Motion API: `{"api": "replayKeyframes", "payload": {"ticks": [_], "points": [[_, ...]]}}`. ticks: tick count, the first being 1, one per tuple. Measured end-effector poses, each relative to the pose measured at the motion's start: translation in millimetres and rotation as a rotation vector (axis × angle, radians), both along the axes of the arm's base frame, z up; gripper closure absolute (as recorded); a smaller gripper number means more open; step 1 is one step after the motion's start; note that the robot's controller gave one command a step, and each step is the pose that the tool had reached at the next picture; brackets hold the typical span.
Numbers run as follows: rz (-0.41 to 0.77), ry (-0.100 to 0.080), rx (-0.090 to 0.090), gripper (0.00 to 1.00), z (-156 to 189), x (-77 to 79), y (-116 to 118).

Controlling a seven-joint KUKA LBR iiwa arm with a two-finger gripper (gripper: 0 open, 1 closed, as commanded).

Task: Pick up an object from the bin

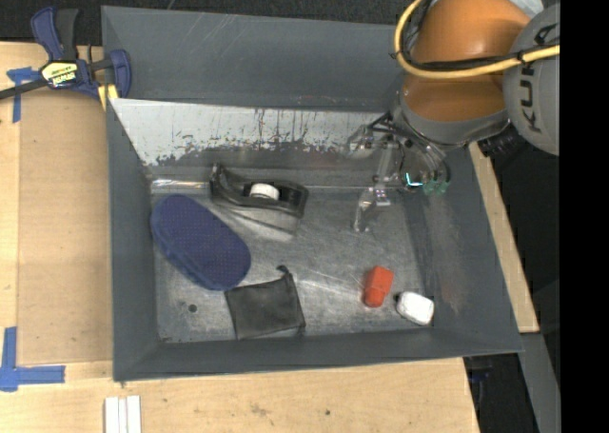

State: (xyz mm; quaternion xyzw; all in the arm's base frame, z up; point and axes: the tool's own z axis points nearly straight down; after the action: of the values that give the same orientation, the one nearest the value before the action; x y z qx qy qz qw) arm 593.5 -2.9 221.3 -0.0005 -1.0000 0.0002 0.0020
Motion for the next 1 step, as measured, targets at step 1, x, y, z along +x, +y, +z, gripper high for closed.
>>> {"api": "replayKeyframes", "payload": {"ticks": [1], "points": [[0.213,-0.001,-0.001,0.0,-49.1,-49.9,-57.7]]}}
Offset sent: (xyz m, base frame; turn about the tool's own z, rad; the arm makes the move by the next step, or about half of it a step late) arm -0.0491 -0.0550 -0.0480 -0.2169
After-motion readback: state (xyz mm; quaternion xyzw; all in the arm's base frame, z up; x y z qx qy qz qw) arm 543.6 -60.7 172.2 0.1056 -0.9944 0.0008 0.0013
